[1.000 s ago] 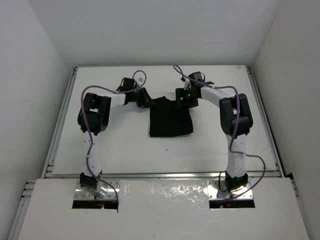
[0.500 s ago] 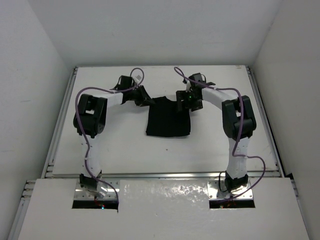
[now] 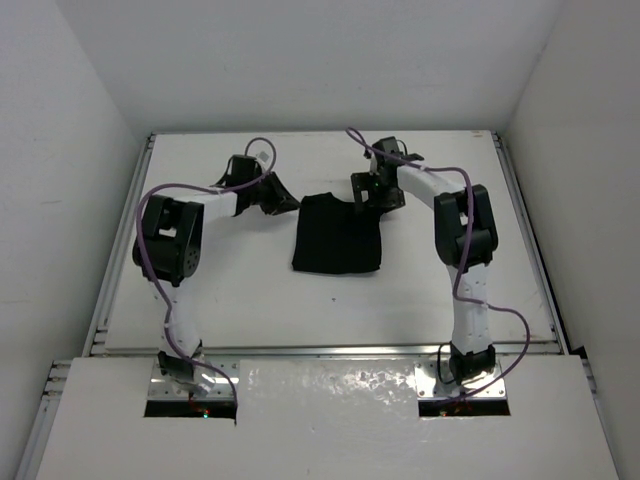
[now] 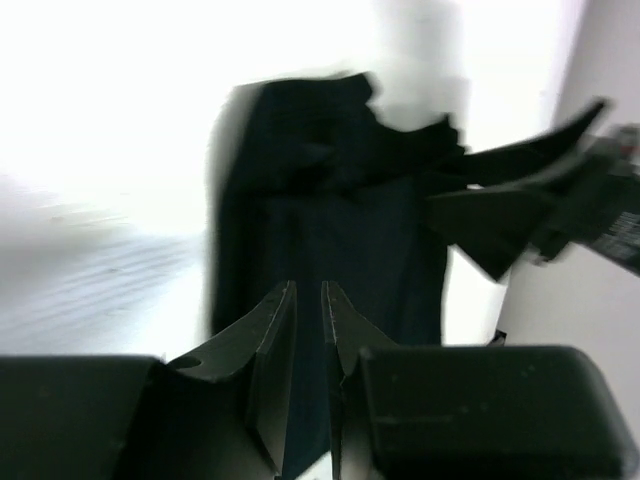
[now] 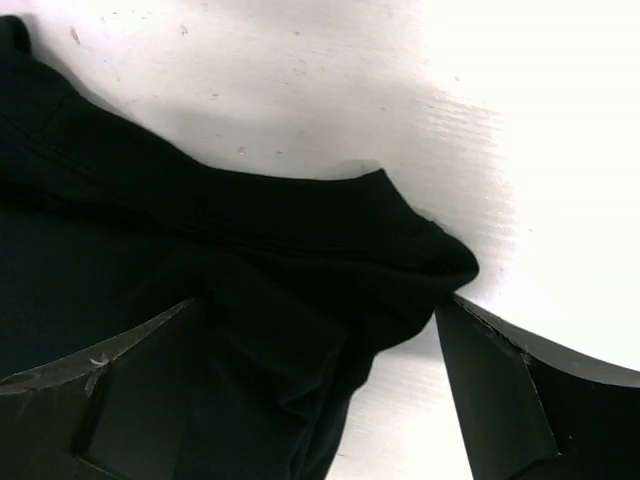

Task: Fold and stack the t-shirts
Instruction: Fold the long partially folded tshirt into a neat square

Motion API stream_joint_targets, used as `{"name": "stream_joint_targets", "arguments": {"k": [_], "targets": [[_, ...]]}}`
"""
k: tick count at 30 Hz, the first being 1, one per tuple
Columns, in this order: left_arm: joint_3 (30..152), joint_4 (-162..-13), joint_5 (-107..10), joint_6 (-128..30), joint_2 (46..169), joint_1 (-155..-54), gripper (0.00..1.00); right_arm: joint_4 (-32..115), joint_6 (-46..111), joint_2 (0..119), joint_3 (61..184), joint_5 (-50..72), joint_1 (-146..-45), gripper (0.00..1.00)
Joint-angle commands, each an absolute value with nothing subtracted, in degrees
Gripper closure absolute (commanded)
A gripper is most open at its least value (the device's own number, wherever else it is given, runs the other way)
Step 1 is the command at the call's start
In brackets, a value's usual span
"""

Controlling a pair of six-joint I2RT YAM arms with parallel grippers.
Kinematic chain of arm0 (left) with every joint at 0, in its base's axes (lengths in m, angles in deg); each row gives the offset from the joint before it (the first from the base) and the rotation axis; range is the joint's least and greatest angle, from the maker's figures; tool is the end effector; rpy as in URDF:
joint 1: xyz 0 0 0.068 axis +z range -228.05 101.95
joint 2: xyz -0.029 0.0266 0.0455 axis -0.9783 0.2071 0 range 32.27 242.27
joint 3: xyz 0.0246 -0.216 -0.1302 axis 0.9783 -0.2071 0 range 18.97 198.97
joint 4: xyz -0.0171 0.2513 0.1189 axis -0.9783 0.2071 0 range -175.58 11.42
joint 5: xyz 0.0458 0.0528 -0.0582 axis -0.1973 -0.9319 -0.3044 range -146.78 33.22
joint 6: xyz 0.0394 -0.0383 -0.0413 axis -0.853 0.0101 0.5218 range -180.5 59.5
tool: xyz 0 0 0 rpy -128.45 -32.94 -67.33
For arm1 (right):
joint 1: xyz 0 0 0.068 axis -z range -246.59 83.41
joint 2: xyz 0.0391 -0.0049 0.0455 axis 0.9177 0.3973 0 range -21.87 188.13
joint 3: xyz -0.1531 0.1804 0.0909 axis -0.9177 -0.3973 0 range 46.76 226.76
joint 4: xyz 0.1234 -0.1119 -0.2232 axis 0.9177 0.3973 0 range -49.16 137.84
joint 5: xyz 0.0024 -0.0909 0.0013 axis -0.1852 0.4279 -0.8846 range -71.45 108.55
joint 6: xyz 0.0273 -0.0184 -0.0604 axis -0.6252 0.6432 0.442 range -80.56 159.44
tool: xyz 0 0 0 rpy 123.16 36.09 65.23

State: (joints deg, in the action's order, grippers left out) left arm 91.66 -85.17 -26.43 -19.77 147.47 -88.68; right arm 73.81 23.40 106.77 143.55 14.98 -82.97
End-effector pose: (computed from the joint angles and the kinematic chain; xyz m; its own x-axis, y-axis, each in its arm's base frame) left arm 0.4349 -0.1102 0.1175 -0.8484 -0.4137 -0.3304 -0.0405 0.6729 -0.7386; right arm 0.4621 0.1395 0.0989 -0.9192 0.0172 -0.3934 -0.0551 0.9836 0.1717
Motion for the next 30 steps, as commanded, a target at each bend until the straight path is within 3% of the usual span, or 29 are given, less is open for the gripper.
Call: {"name": "stream_joint_targets", "arguments": {"k": [1,11,17,21,25,30], "targets": [[90.17,-89.26,-26.46,-18.49,149.95,-87.89,0.84,73.63,26.25,107.68,143.97,15.22,-83.29,0.07],[87.7,-96.29,-20.4,-17.7,152.85,-88.86,0.84,67.65,29.59,108.64,140.54,-3.84,-83.29,0.16],[87.53,-99.99,-17.05,-16.3,154.88,-88.77,0.84,73.0,33.98,111.27,143.87,-13.52,-81.8,0.07],[86.3,-96.48,-22.84,-16.82,152.08,-88.77,0.84,73.88,30.57,109.53,144.31,4.24,-81.71,0.05],[80.87,-96.38,-28.21,-13.5,147.87,-88.77,0.84,77.65,26.08,108.29,147.55,13.69,-81.27,0.01],[75.66,-100.61,-30.76,-10.93,143.81,-88.77,0.84,84.5,26.52,110.22,157.48,14.24,-81.09,0.01]]}}
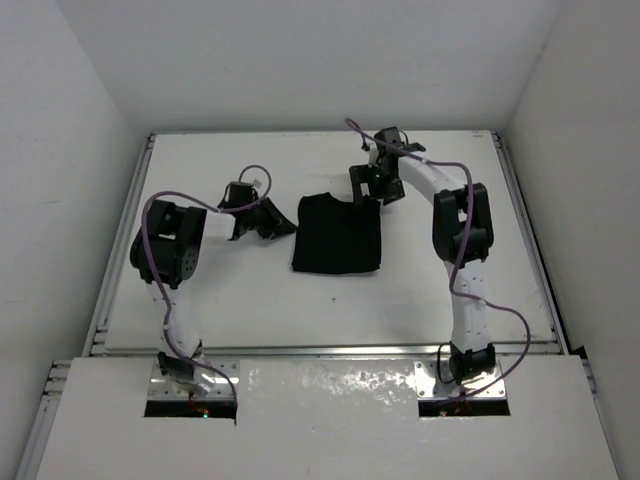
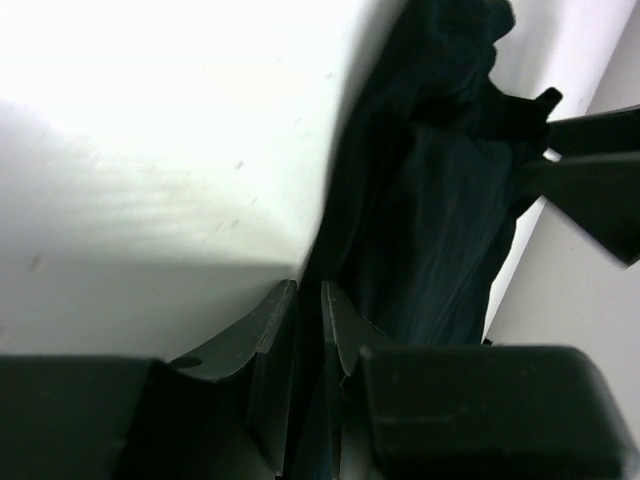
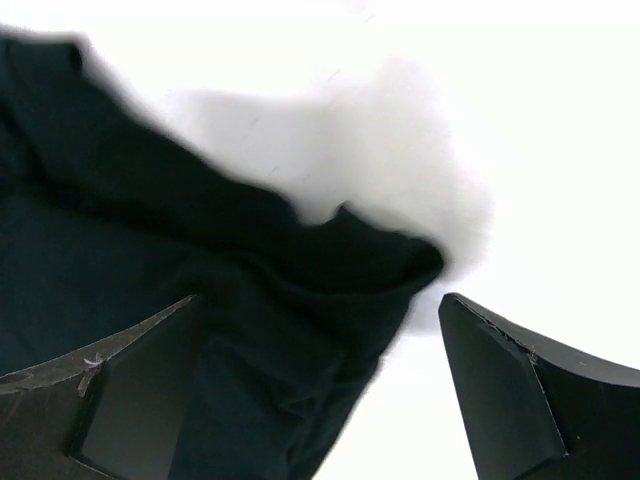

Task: Fold and stack the t-shirts
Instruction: Fold the long partially folded tshirt into a neat square

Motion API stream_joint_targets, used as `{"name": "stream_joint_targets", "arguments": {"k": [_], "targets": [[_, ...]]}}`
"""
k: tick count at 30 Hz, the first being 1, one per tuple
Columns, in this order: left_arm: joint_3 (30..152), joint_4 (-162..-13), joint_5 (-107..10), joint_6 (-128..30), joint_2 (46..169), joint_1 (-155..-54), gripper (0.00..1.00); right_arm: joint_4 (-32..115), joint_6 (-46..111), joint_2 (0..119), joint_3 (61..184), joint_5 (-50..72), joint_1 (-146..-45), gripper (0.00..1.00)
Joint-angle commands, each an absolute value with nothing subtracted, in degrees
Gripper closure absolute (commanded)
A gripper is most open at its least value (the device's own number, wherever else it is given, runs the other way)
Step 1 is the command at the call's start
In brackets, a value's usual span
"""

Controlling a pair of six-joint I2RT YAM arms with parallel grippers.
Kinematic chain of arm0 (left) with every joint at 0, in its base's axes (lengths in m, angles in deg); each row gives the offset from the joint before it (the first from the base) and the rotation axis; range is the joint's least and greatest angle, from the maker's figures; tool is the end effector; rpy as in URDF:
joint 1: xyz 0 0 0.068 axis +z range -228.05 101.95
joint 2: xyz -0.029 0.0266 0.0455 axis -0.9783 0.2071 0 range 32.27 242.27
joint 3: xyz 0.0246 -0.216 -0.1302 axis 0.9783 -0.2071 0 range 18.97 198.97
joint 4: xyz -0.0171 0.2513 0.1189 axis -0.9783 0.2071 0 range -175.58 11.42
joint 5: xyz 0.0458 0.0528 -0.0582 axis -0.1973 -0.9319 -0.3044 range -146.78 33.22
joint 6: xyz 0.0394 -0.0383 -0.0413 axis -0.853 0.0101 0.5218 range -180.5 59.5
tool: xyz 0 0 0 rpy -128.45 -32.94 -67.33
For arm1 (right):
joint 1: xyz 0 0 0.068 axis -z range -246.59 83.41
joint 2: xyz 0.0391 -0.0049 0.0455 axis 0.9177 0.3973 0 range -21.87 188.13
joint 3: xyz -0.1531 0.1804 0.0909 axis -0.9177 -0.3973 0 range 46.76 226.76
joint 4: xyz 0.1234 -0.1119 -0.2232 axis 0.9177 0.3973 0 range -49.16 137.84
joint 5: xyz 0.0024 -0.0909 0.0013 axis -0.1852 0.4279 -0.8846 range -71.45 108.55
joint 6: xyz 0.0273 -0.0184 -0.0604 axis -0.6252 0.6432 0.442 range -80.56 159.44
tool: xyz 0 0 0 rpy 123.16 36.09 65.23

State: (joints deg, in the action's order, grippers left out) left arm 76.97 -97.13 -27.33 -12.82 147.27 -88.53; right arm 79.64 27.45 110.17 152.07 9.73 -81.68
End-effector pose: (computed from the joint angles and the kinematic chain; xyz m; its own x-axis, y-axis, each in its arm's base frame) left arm 0.3909 -0.1001 0.0593 -0.8397 -0.4995 -0.2132 -0.1832 0.6301 -0.7546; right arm 0.4794 0.1381 0.1125 -0.9258 -0.0371 -0.3763 -0.1291 0.9663 0.2225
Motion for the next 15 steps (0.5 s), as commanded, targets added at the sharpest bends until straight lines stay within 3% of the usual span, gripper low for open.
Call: {"name": "stream_joint_targets", "arguments": {"k": [1,9,15], "targets": [[75.23,-101.04,-30.77,-11.2,142.76,-88.77,0.84,85.3,26.69,110.57,160.8,13.72,-81.09,0.01],[78.03,-92.8,-38.4,-13.92,133.02,-88.07,0.84,91.37,26.08,105.41,168.93,13.98,-81.71,0.01],[79.09,-71.19,-57.62,-17.52,109.68,-88.24,0.84,84.26,23.45,77.75,142.86,22.76,-87.32,0.01]]}}
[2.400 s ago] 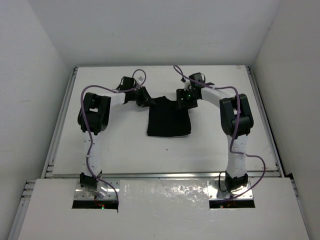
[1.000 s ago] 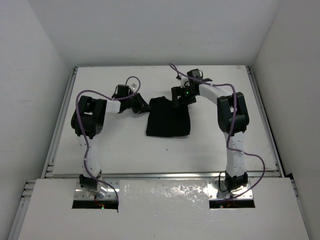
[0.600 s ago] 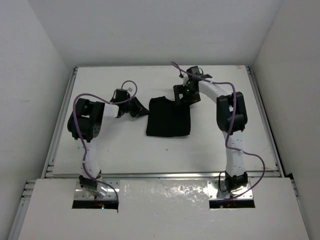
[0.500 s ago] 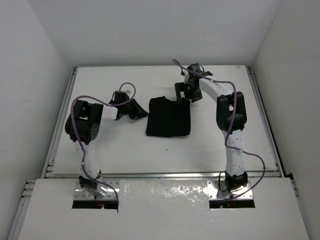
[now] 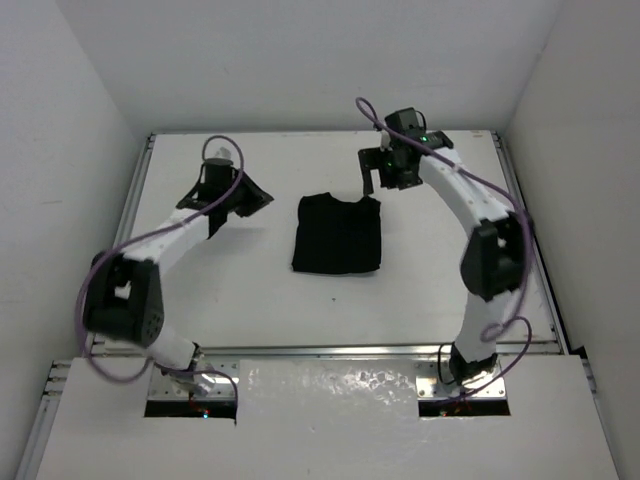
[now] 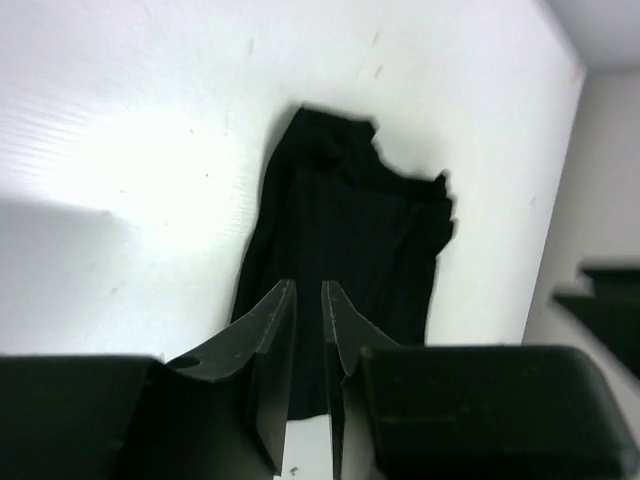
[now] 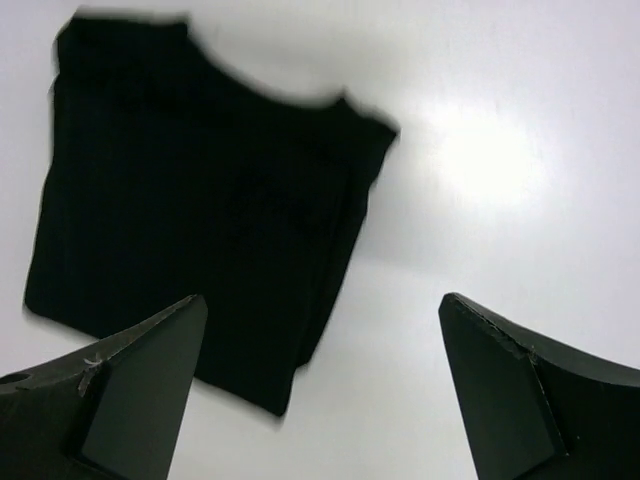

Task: Fold and stack the t-shirts
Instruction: Fold the long partially folded tshirt into a neat square

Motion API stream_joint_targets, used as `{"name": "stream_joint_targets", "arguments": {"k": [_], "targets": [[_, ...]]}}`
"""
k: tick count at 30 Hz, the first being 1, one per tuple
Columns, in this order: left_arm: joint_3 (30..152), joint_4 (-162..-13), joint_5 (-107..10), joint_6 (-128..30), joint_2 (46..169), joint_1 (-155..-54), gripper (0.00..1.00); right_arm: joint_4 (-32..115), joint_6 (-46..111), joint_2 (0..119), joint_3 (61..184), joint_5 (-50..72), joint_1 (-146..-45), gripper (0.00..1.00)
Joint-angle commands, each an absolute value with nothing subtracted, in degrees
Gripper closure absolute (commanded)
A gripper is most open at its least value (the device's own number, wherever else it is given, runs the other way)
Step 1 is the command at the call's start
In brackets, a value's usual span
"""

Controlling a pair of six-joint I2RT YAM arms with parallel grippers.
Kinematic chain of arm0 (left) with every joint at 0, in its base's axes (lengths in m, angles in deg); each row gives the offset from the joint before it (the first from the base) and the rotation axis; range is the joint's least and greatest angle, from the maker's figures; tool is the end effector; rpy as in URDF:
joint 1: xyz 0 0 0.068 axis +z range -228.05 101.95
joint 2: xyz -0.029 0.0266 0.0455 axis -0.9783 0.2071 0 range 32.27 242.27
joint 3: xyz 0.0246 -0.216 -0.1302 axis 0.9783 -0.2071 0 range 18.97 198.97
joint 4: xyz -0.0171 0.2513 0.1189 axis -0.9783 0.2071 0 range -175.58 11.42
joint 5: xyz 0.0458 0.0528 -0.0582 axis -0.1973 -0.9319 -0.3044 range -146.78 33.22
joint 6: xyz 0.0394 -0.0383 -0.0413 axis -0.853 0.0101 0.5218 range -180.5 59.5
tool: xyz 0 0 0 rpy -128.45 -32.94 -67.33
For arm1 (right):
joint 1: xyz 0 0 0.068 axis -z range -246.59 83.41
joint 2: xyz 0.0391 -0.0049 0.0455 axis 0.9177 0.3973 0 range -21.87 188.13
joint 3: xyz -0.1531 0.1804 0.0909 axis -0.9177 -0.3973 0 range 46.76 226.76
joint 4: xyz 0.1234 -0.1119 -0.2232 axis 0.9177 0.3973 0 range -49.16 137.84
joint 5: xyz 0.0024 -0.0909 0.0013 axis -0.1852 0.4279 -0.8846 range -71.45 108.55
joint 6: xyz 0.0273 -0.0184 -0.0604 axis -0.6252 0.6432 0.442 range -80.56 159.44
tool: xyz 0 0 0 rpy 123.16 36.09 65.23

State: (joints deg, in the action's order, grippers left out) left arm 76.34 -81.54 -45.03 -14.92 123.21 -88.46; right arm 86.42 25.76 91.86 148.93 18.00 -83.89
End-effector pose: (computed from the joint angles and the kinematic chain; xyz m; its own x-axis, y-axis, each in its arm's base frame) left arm 0.3699 -0.0795 0.1835 -0.6598 -0.5898 -0.4656 -0.1939 0.7323 -0.6528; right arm 0.4375 0.1368 0.2339 -0.8507 -0.0174 -0.5253 -0.1041 0.9852 0.1361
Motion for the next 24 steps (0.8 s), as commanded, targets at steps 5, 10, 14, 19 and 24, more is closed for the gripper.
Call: {"name": "stream_joint_targets", "arguments": {"k": [5,10,14,19,24], "targets": [[81.45,-58.0,-64.33,-27.25,92.5,-88.5,0.8,81.11,18.08,49.4,119.21,25.77,-88.74,0.01],[81.74,-45.5,-91.81,-33.62,83.97,-91.64,0.21,84.41,16.23,34.22,107.41,26.88,-88.74,0.01],[70.68,-52.96,-87.28,-35.19,73.51,-91.76,0.0,90.48,17.64,28.76,106.52,32.59,-88.83,0.01],[68.64,-50.34,-88.6,-33.09,72.79,-91.76,0.0,88.75,18.77,19.89,101.96,34.72,-88.92,0.01],[68.02,-50.15,-89.39,-32.29,70.42,-92.02,0.0,87.6,19.22,14.61,98.7,32.45,-89.0,0.01]]}}
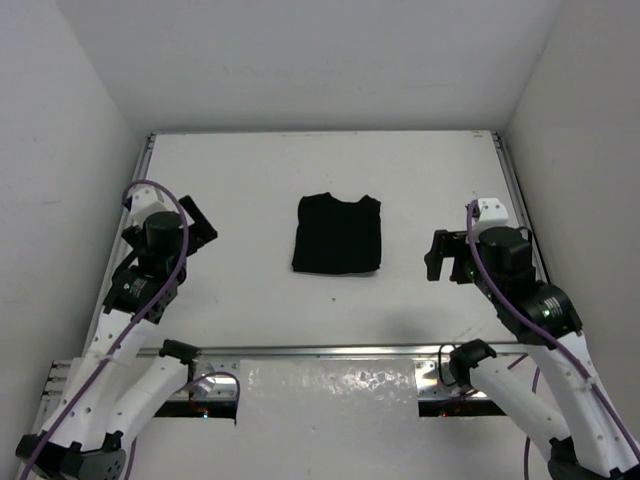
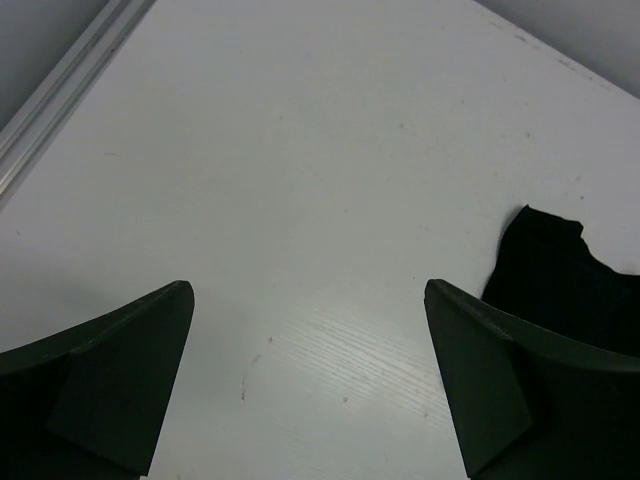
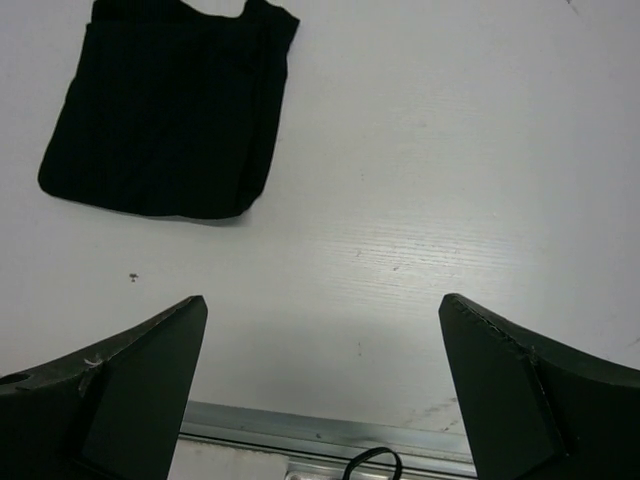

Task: Fold and stack the t-shirts
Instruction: Fold the long partially folded tshirt into a neat square

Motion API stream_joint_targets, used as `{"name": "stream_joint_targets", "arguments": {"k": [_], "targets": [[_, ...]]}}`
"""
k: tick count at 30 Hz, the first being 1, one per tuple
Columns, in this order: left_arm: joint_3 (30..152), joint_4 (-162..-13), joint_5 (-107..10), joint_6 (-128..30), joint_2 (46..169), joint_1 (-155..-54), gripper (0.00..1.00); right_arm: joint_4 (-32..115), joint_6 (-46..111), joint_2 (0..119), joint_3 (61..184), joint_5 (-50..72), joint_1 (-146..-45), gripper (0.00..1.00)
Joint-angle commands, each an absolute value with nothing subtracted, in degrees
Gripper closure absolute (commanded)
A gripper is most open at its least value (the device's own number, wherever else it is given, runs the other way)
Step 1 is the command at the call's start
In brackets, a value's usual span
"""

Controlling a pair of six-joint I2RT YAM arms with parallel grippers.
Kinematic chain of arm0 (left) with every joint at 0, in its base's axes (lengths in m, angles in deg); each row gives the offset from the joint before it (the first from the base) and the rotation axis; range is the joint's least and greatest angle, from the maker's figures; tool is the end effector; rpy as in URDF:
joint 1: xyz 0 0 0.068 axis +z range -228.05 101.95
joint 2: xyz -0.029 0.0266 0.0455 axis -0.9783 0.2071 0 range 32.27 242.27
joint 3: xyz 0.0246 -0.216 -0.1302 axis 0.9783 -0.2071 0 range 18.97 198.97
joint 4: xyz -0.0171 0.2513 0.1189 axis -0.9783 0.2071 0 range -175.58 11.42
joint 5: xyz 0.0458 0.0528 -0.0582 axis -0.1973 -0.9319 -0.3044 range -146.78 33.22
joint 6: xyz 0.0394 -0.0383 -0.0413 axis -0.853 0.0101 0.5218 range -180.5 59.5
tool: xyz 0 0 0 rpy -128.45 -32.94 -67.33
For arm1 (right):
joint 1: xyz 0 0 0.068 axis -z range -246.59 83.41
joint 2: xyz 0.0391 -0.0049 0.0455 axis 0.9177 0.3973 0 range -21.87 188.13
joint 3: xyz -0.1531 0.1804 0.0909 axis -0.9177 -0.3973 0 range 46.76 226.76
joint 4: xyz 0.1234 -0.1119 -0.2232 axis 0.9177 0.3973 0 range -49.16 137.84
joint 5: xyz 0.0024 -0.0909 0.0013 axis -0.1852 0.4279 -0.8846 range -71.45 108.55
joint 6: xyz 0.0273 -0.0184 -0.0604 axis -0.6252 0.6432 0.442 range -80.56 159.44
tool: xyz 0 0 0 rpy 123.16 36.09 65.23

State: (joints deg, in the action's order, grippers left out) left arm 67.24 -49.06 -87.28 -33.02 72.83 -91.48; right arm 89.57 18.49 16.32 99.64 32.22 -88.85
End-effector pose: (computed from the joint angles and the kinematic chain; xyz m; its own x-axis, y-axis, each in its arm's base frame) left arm 0.1956 -0.0178 0.3081 -0.3085 -0.3352 -0.8902 -0.4225 0.8868 -0.1874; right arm 0.1658 0.0537 0.3174 -0.5506 0.1499 -0.8212 0.0107 0.9849 0.1726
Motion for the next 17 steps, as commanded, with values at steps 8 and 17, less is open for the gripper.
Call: {"name": "stream_joint_targets", "arguments": {"k": [8,17], "targets": [[67.58,-51.21,-87.72,-32.29,69.71,-92.02,0.0,90.32,19.04,13.02,97.73,32.61,-88.92,0.01],[67.31,-52.09,-87.02,-32.55,69.71,-92.02,0.0,89.88,18.87,11.52,97.65,31.83,-88.92,0.01]]}}
